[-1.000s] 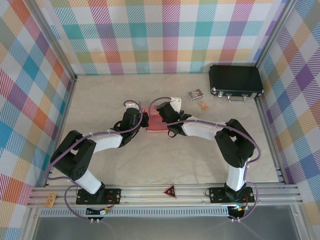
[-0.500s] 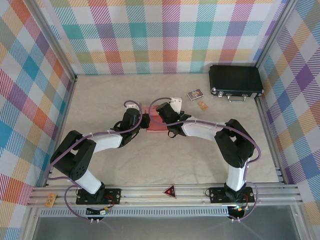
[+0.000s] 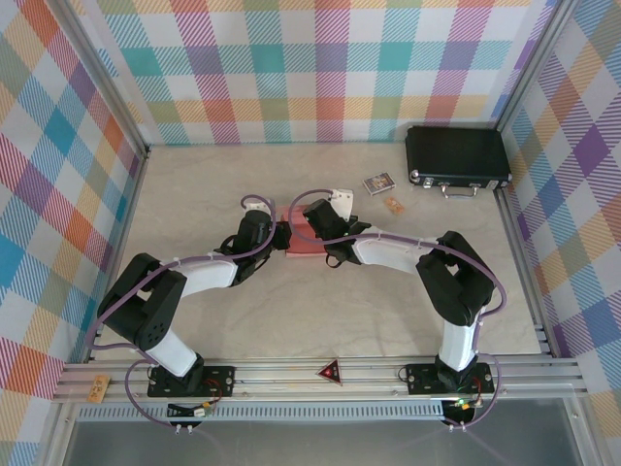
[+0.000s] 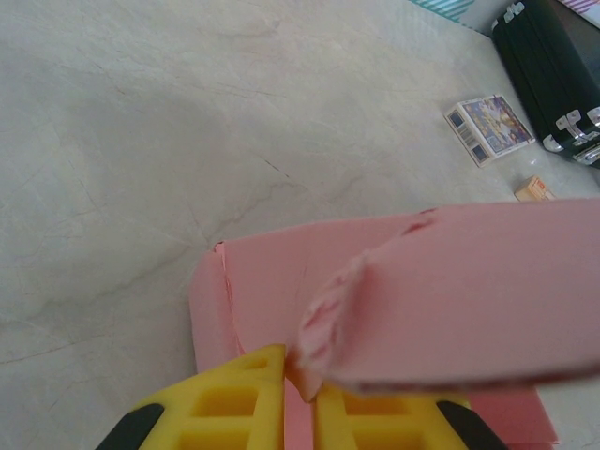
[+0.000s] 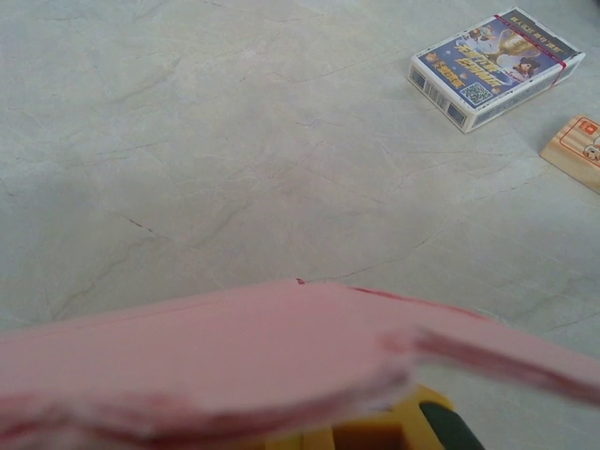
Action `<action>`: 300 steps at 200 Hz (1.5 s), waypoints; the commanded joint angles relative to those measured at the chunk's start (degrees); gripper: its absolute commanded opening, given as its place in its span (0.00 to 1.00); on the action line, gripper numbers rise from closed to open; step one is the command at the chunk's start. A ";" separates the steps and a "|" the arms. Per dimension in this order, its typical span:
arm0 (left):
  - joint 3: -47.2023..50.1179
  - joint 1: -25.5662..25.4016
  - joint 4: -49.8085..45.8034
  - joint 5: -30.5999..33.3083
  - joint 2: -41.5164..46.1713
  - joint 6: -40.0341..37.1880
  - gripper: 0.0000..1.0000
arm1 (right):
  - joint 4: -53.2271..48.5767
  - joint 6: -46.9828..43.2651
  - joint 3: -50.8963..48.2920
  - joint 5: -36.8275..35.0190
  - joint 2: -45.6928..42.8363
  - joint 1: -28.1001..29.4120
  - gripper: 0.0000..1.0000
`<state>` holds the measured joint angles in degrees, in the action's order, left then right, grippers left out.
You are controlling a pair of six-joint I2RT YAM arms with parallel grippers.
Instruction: Fold the paper box
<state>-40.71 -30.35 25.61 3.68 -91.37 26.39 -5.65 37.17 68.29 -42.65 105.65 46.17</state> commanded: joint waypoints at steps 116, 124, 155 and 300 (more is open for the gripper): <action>2.30 -0.48 2.86 -3.31 -0.25 2.34 0.26 | -5.71 2.74 -2.77 0.11 0.71 1.27 0.06; 2.24 -0.50 2.87 -3.51 -0.45 2.47 0.25 | -5.83 2.74 -2.73 0.11 0.78 1.29 0.06; 2.13 -0.50 2.87 -3.34 -0.90 2.32 0.23 | -6.00 2.30 -2.47 -0.26 0.71 1.29 0.06; 3.05 0.09 -5.75 4.36 9.40 -4.72 0.49 | -4.48 -4.36 -2.73 -3.06 1.35 1.38 0.06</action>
<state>-37.91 -30.35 22.15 5.72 -84.95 24.77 -5.98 35.00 67.18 -46.06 105.65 47.24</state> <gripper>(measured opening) 0.471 0.066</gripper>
